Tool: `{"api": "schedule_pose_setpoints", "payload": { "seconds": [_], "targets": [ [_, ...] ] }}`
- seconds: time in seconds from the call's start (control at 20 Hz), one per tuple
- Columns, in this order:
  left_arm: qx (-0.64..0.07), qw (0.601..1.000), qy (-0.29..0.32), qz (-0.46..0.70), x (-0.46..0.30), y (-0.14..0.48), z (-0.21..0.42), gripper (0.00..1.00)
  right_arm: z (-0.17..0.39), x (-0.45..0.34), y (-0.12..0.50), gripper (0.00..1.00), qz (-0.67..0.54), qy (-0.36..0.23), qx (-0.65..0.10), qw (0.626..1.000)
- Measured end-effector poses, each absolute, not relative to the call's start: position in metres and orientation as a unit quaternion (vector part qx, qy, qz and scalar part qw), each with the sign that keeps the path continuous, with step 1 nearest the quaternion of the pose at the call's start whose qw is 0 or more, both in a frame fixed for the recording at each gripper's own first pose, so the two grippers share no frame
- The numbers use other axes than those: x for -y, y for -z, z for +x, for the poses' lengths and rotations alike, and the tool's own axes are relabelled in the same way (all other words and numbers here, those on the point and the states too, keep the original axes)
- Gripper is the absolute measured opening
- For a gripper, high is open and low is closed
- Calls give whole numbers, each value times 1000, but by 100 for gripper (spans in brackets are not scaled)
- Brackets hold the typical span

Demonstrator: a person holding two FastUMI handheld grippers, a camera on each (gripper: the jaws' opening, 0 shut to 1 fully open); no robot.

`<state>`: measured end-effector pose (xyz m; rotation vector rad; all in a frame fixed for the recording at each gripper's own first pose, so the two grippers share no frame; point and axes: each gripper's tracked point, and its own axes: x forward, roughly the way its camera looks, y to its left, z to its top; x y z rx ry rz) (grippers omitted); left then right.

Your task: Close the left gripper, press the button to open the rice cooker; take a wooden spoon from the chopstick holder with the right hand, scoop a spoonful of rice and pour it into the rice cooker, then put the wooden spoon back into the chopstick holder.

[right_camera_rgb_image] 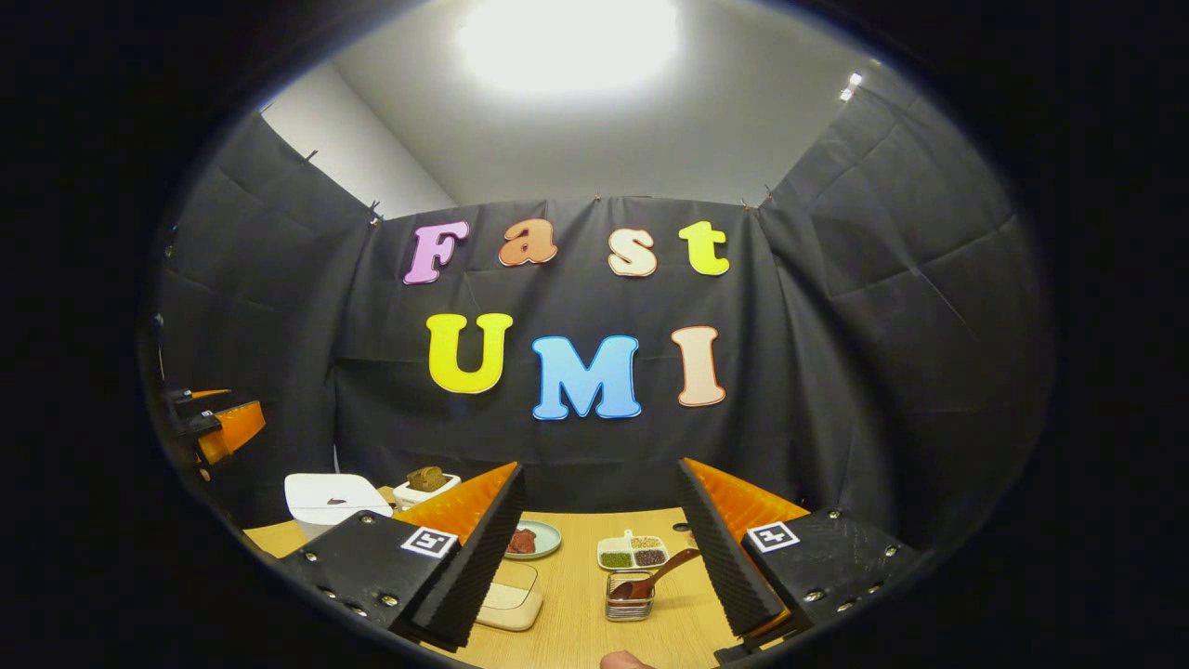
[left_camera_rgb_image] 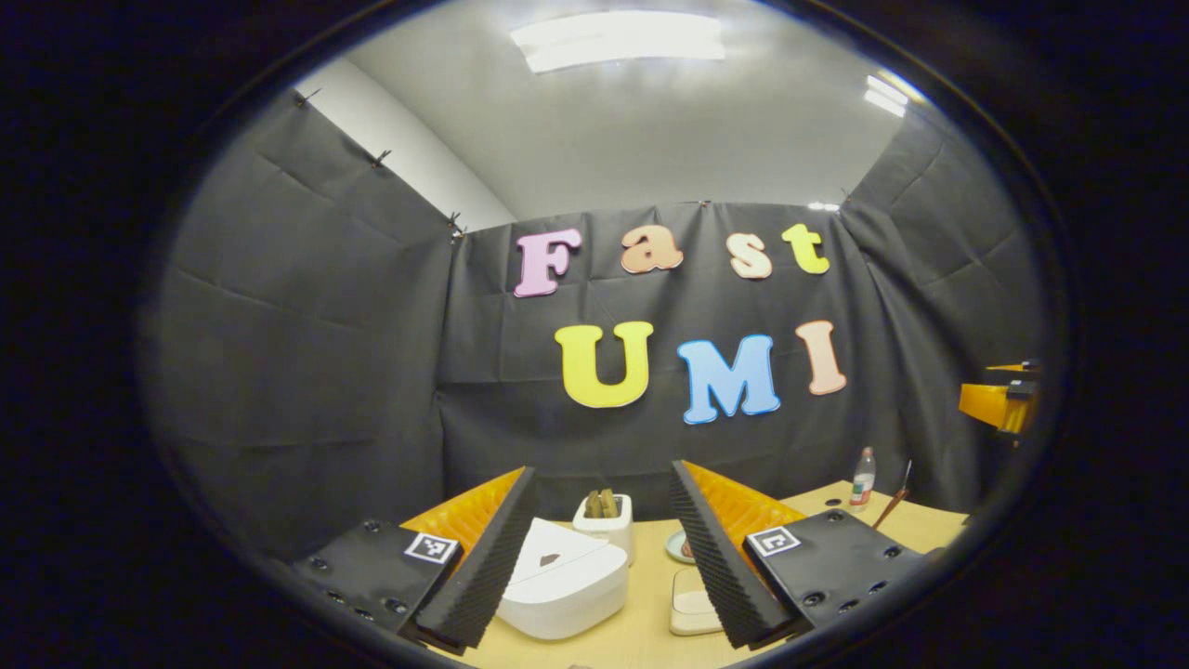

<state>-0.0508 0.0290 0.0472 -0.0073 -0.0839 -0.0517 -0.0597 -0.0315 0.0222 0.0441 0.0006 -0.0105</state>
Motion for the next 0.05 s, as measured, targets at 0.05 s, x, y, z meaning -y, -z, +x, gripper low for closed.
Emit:
{"api": "schedule_pose_setpoints", "payload": {
  "seconds": [0.05],
  "targets": [
    [45,999,26,0,-30,-49,-54,92,-61,31,-22,98,23,6,0,1000]
  ]
}}
